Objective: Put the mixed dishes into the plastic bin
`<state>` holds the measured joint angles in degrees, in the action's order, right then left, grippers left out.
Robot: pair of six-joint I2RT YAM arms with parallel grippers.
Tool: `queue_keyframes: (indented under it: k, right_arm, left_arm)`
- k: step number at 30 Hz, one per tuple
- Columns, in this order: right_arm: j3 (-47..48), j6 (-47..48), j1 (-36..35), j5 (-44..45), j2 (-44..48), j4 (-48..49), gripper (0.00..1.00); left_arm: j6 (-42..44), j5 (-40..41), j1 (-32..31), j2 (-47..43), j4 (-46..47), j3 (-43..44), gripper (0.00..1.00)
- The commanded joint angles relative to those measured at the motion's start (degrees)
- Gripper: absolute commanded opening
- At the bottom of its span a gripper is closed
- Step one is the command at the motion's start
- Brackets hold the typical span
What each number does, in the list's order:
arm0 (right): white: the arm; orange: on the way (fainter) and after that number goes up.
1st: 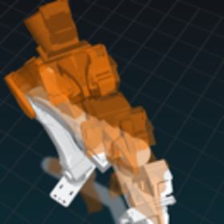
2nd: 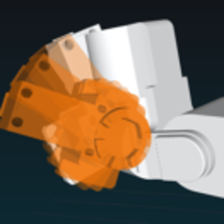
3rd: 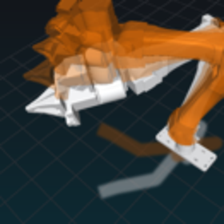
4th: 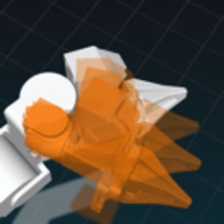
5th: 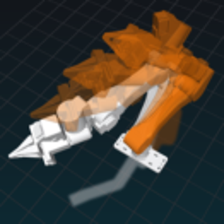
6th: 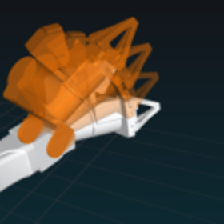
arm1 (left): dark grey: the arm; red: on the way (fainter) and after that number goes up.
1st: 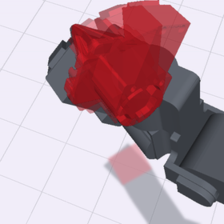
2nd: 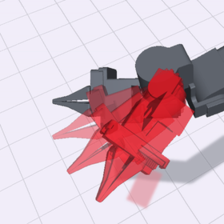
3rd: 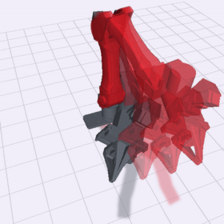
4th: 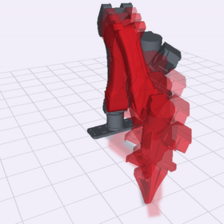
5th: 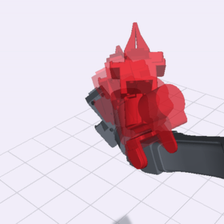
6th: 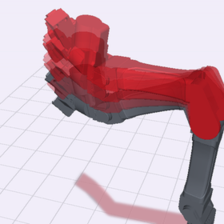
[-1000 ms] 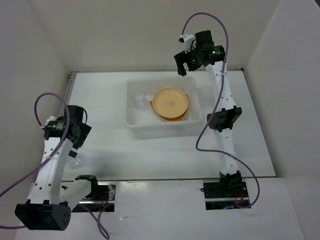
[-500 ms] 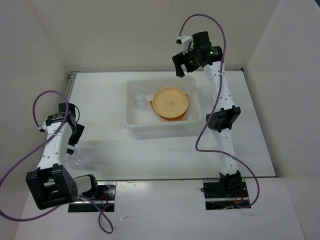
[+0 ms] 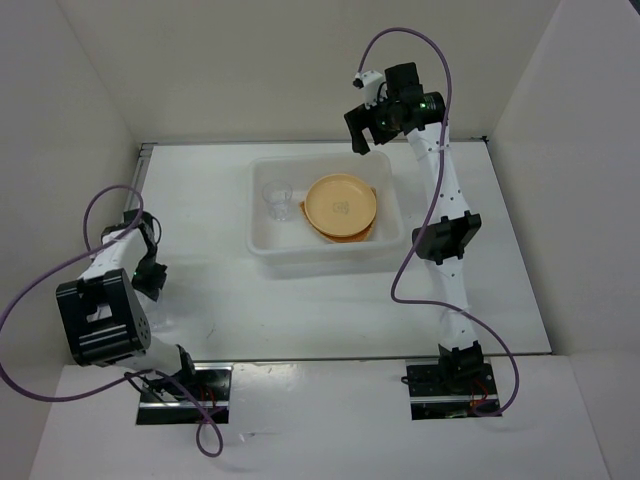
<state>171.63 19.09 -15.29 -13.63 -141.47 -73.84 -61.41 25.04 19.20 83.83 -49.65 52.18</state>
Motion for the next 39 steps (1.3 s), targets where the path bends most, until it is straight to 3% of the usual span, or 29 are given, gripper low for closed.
queue_keyframes:
  k: [1,2,6,8,9,10,13,14,16,17,19,21,22,29,36,39]
  right_arm:
    - [2.6,-0.5,-0.2,0.9,0.8,-0.4,0.98]
    - [2.6,-0.5,-0.2,0.9,0.8,-0.4,0.98]
    - [2.6,-0.5,-0.2,1.4,0.8,-0.4,0.98]
    - [2.6,-0.5,-0.2,1.4,0.8,-0.4,0.98]
    - [2.6,-0.5,-0.2,1.4,0.8,-0.4,0.98]
    - [2.6,-0.5,-0.2,1.4,0.8,-0.4,0.98]
    - [2.6,-0.5,-0.7,1.4,0.8,-0.4,0.98]
    - [2.6,-0.5,-0.7,1.4,0.8,-0.4,0.98]
    - [2.6,-0.5,-0.7,1.4,0.8,-0.4,0.98]
    - [2.6,-0.5,-0.7,1.4,0.8,-0.4,0.98]
    - [2.6,0.1,-0.7,2.0,0.8,-0.4,0.98]
    - [2.6,0.1,-0.7,2.0,1.4,-0.4,0.98]
    - [3.6,0.1,-0.7,2.5,1.4,-0.4,0.98]
    - [8.1,0.1,-0.2,5.5,1.4,-0.4,0.98]
    - [8.1,-1.1,1.0,8.5,2.5,1.4,0.98]
    - [8.1,-1.1,1.0,8.0,3.0,1.4,0.98]
  left_arm:
    - [2.8,0.4,1.1,0.7,1.1,3.6,0.16]
    - [2.8,0.4,1.1,0.7,0.6,4.8,0.00]
    - [6.8,0.6,1.1,-1.6,-1.2,14.2,0.00]
    - [11.2,-6.4,1.1,-6.0,3.0,17.8,0.00]
    - [16.7,-10.8,1.1,-8.0,10.4,19.5,0.00]
    - [19.0,-21.0,1.1,-11.8,15.1,19.5,0.00]
    - [24.5,-35.3,-2.1,-10.4,28.5,24.7,0.00]
    - [25.7,-48.0,-2.9,-9.1,34.6,26.0,0.01]
    - [29.5,-56.1,-8.6,-1.4,33.8,31.7,0.02]
    - [32.5,-58.8,-11.4,2.0,25.7,41.6,0.02]
    - [43.4,-58.8,-20.6,12.1,11.3,51.9,0.01]
    - [49.1,-56.5,-25.8,19.4,3.6,62.0,0.00]
    - [51.2,-54.7,-29.9,20.3,2.0,62.8,0.00]
    - [53.1,-48.4,-38.3,22.8,-0.9,60.0,0.00]
    - [52.5,-47.0,-41.0,26.3,0.5,54.6,0.00]
    - [52.5,-41.4,-43.6,28.7,-0.8,53.5,0.00]
